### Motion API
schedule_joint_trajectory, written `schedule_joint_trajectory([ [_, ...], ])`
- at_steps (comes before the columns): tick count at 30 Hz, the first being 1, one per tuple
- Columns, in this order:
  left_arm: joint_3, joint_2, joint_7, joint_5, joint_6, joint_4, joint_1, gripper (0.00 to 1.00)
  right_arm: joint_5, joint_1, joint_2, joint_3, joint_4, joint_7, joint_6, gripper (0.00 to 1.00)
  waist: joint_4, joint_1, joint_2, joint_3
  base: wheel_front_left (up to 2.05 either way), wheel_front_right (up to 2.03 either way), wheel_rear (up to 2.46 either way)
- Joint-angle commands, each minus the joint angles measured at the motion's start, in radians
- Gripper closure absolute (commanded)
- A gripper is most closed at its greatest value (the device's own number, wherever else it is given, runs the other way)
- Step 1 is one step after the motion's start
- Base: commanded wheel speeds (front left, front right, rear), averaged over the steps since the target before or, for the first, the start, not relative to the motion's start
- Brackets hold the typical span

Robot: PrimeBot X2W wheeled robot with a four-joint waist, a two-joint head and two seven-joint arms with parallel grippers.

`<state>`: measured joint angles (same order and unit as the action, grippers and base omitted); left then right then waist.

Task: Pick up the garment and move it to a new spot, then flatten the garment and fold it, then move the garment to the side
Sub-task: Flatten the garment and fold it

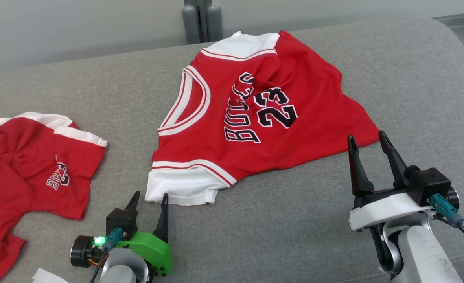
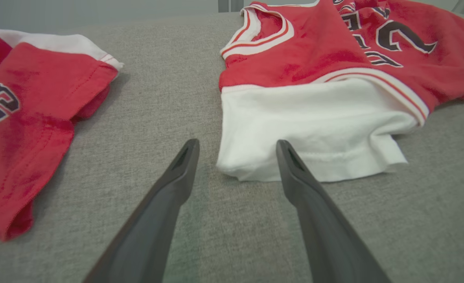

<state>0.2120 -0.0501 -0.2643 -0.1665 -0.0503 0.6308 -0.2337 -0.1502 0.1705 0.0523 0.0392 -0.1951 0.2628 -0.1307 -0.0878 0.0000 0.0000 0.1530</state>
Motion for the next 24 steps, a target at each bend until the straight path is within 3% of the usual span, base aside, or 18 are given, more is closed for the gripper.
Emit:
schedule_joint_trajectory([
  [1,-0.004,-0.007,0.0,0.012,0.011,0.021,-0.02,0.0,0.003,0.013,0.0,-0.002,-0.002,0.003,0.0,0.0,-0.019,0.0,0.0,0.015,0.0,0.0,0.0],
  [3,-0.006,-0.007,0.0,0.016,0.013,0.044,-0.029,0.0,0.003,0.014,0.0,-0.003,-0.003,0.003,0.0,0.0,-0.024,0.0,0.0,0.017,0.0,0.0,0.0],
  [4,-0.005,-0.007,0.0,0.017,0.007,0.056,-0.034,0.11,0.002,0.014,0.0,-0.004,-0.003,0.003,0.0,0.0,-0.026,0.0,0.0,0.017,0.0,0.0,0.0],
  [5,-0.002,-0.006,0.0,0.019,0.001,0.068,-0.038,0.69,0.002,0.014,0.0,-0.007,-0.004,0.003,0.0,0.0,-0.026,0.0,0.0,0.018,0.0,0.0,0.0],
  [6,-0.001,-0.006,0.0,0.019,-0.002,0.069,-0.039,1.0,0.002,0.013,0.0,-0.01,-0.006,0.003,0.0,0.0,-0.026,0.0,0.0,0.017,0.0,0.0,0.0],
  [15,-0.011,-0.003,0.0,0.001,-0.02,-0.041,-0.003,1.0,0.028,0.005,0.0,-0.092,-0.078,0.003,0.0,0.0,0.032,0.0,0.0,0.0,0.0,0.0,0.0],
  [24,0.002,-0.002,0.0,-0.015,-0.024,-0.218,0.056,1.0,0.117,0.094,-0.001,-0.28,-0.318,-0.021,0.0,0.0,0.123,0.0,0.0,-0.005,0.0,0.0,0.0],
])
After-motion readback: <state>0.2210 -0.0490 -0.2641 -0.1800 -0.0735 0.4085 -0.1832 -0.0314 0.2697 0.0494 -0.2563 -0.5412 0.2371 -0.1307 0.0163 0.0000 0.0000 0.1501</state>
